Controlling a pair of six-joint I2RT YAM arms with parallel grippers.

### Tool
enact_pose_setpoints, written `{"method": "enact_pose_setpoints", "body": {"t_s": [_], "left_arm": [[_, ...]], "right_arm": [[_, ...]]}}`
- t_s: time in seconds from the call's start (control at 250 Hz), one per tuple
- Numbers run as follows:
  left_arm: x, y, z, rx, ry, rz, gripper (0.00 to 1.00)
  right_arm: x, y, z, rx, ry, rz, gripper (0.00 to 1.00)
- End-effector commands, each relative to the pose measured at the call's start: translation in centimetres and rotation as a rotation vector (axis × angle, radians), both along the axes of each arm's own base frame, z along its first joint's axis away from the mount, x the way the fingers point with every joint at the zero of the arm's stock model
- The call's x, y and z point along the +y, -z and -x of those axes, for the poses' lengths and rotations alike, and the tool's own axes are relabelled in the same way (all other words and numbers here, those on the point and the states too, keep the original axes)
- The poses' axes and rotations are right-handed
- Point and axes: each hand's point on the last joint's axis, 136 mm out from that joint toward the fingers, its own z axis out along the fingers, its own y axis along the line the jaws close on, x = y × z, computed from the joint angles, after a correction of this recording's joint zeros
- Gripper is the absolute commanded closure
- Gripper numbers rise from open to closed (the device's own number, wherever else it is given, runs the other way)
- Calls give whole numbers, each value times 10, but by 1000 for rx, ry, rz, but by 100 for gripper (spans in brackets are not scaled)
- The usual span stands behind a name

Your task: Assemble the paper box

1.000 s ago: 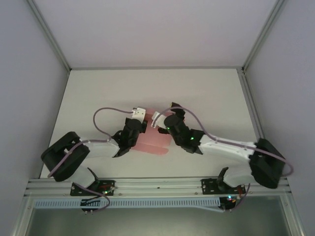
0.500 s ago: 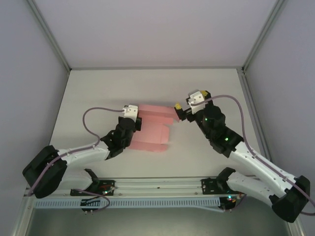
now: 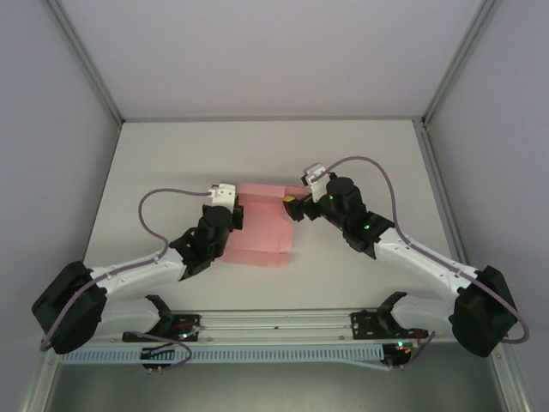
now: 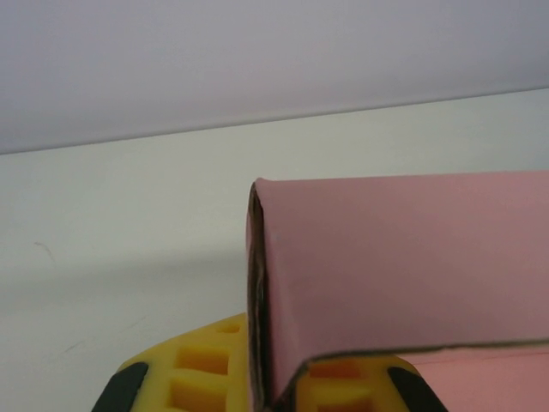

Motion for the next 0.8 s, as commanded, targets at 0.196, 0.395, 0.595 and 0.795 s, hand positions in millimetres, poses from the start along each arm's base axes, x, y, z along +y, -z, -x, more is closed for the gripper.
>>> {"method": "enact_pose_setpoints", "body": {"t_s": [0.196,0.395,0.595,0.795], "left_arm": [[-20,-23,1,-7,66,160,100],[-24,-22,0,8,70,184,100],[-22,-23,1,15,55,216,100],[-5,-29,-4,24,-5,244,100]], "right_arm": [[27,-41,-5,-88,-49,-438,0],[24,-65,-4,-75,-34,-756,0],[11,-58,-4,-25,35,-852,0],[-27,-9,10,137,236,-678,0]]}}
